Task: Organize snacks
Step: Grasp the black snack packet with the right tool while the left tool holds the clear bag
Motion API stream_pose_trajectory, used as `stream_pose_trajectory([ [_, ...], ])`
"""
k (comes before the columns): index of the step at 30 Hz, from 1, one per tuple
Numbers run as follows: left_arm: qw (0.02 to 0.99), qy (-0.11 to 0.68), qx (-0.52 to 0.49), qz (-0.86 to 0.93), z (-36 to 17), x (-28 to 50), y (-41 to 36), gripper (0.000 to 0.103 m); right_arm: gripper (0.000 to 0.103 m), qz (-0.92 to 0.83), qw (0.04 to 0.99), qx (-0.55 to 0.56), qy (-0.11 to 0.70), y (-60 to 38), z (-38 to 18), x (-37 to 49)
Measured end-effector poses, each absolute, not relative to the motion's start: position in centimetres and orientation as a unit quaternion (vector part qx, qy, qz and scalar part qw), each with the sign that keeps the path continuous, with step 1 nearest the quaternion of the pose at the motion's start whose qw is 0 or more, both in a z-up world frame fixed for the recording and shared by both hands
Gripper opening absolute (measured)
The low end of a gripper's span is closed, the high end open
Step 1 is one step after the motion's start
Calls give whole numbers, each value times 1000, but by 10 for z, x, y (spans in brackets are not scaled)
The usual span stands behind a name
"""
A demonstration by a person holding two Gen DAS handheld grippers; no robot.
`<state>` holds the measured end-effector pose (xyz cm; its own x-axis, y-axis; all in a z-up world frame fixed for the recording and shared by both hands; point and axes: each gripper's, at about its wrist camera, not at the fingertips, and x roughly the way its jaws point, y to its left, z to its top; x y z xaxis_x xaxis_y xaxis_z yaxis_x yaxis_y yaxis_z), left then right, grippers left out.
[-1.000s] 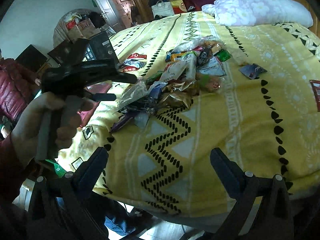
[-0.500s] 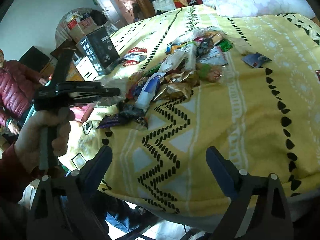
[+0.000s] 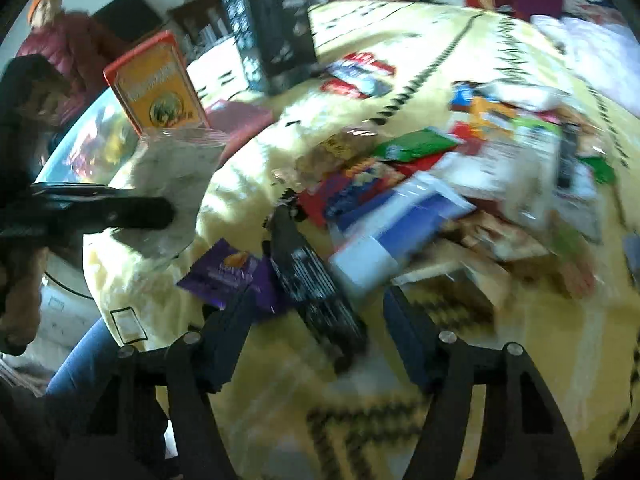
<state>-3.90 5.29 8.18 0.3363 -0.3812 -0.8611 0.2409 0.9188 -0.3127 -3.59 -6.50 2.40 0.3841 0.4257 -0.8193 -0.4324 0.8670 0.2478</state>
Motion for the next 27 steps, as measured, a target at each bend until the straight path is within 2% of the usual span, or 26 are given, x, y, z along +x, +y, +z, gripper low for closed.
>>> stream_pose_trajectory([
  [1,816,543,-66,-188,81,-40,54,25,64,255,831,-12,494,-62,19,-36],
  [3,816,542,-70,-186,81,-40,56,25,44,242,830,-15,502,-63,12,-36],
  [6,821,533,-66,-193,83,-42,55,25,32,219,846,17,487,-84,28,-56],
  [7,821,531,-61,-198,81,-42,53,25,20,208,851,30,481,-95,35,-65],
  [9,818,534,-61,-206,74,-42,51,25,16,183,858,56,476,-116,45,-79],
  [13,802,549,-55,-229,46,-36,41,26,16,131,851,105,497,-159,37,-110],
  [17,812,540,-89,-201,37,-27,55,51,18,129,837,144,513,-178,25,-121],
  [18,814,538,-99,-195,37,-26,59,61,21,131,836,154,509,-180,26,-121],
  [20,822,529,-108,-182,40,-26,64,71,45,131,839,167,501,-182,28,-117],
  [22,823,529,-101,-180,40,-24,59,73,51,126,841,169,498,-182,29,-113],
  [27,821,539,-91,-164,31,-15,44,76,51,111,837,174,507,-181,19,-105],
])
